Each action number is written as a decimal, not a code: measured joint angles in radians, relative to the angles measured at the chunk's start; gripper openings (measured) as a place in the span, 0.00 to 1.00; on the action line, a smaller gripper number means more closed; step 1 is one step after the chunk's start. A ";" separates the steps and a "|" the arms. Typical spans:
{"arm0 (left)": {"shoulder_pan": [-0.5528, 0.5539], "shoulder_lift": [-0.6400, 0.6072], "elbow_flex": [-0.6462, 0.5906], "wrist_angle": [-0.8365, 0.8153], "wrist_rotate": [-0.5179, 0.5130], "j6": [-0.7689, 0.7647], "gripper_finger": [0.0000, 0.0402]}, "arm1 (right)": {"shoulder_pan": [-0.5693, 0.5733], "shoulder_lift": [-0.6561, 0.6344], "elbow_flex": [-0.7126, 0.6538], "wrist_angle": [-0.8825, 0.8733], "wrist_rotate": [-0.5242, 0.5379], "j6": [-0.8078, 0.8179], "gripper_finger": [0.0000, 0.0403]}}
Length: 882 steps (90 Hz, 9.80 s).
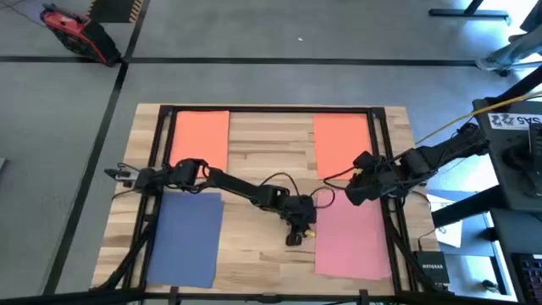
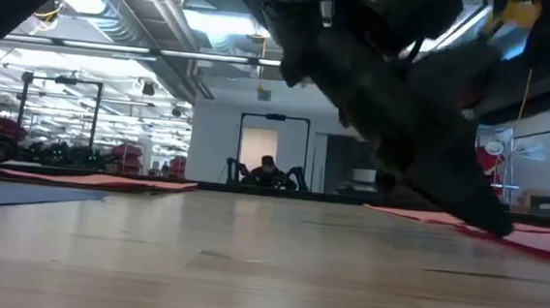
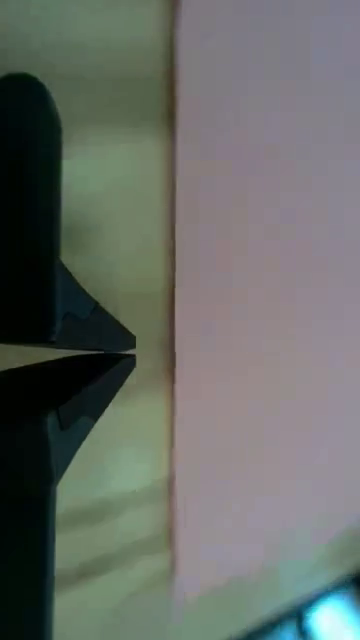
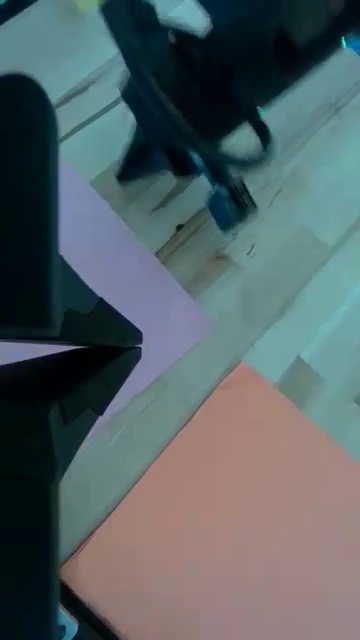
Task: Organize paper
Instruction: Stack the pink colored paper on top of the pink colored paper, then stack the orange colored paper on top of the orange colored papers
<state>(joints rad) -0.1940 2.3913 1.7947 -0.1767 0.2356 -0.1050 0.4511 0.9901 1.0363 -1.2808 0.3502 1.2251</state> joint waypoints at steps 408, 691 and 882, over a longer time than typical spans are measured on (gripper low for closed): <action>-0.135 -1.496 -1.313 0.156 -0.760 -0.586 0.00 | 0.156 0.833 -0.002 0.772 -0.549 -0.367 0.00; 0.196 -1.188 -1.312 -0.303 -0.621 -0.111 0.30 | -0.414 0.628 0.001 0.800 -0.317 -0.737 0.27; 0.217 -1.511 -1.071 -0.227 -0.340 -0.651 0.00 | -0.575 0.886 0.019 1.638 -0.641 -0.167 0.27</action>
<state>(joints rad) 0.0235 0.8806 0.7232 -0.4039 -0.1044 -0.7561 -0.1238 1.8763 1.0550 0.3576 -0.2905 1.0576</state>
